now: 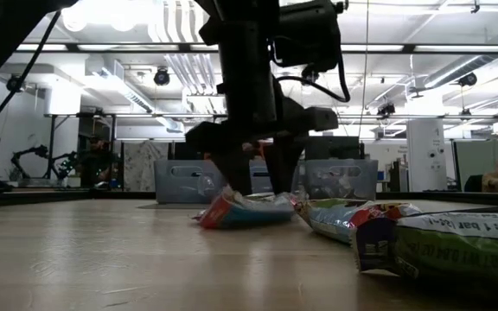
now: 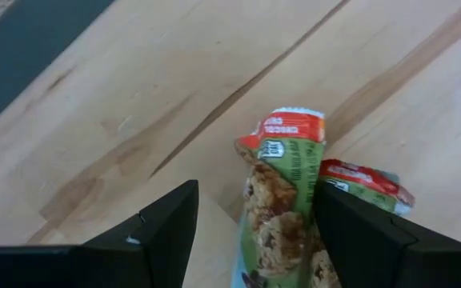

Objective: Pick and place Granola Bars by type
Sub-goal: Put the red granola bar into the left black bin

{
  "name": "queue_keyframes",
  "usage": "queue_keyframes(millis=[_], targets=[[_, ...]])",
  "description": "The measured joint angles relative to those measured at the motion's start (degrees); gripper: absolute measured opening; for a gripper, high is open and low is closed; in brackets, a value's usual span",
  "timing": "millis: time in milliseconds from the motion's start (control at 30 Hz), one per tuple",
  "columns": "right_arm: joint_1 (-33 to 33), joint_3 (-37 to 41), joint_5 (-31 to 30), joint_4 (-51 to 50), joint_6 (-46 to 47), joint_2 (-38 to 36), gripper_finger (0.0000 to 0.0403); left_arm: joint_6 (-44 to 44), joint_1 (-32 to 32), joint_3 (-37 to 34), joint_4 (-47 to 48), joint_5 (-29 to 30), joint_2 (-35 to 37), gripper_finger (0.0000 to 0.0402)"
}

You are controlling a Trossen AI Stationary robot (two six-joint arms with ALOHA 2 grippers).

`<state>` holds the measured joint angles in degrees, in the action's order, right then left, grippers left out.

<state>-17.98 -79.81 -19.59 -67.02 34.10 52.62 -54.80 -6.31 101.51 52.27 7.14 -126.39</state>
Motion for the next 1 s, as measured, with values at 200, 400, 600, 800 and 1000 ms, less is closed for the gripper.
queue_keyframes(millis=[200, 400, 600, 800, 1000], targets=[[0.00, 0.00, -0.02, 0.00, -0.03, 0.00, 0.0008, -0.05, -0.01, -0.31, -0.62, -1.15, 0.00, 0.0229], [-0.02, 0.02, -0.09, -0.02, -0.24, 0.00, 0.0008, 0.11, 0.10, -0.54, -1.11, -1.75, 0.00, 0.0229], [-0.01, 0.00, -0.09, -0.02, -0.24, 0.00, 0.0008, 0.13, 0.22, -0.56, -1.11, -1.92, 0.00, 0.0229], [-0.02, 0.00, -0.09, -0.02, -0.24, 0.00, 0.0008, 0.32, 0.35, -0.63, -1.09, -2.05, 0.00, 0.0229], [-0.02, 0.00, -0.09, -0.02, -0.24, 0.00, 0.0008, 0.45, 0.52, -0.63, -1.09, -2.28, 0.00, 0.0229]])
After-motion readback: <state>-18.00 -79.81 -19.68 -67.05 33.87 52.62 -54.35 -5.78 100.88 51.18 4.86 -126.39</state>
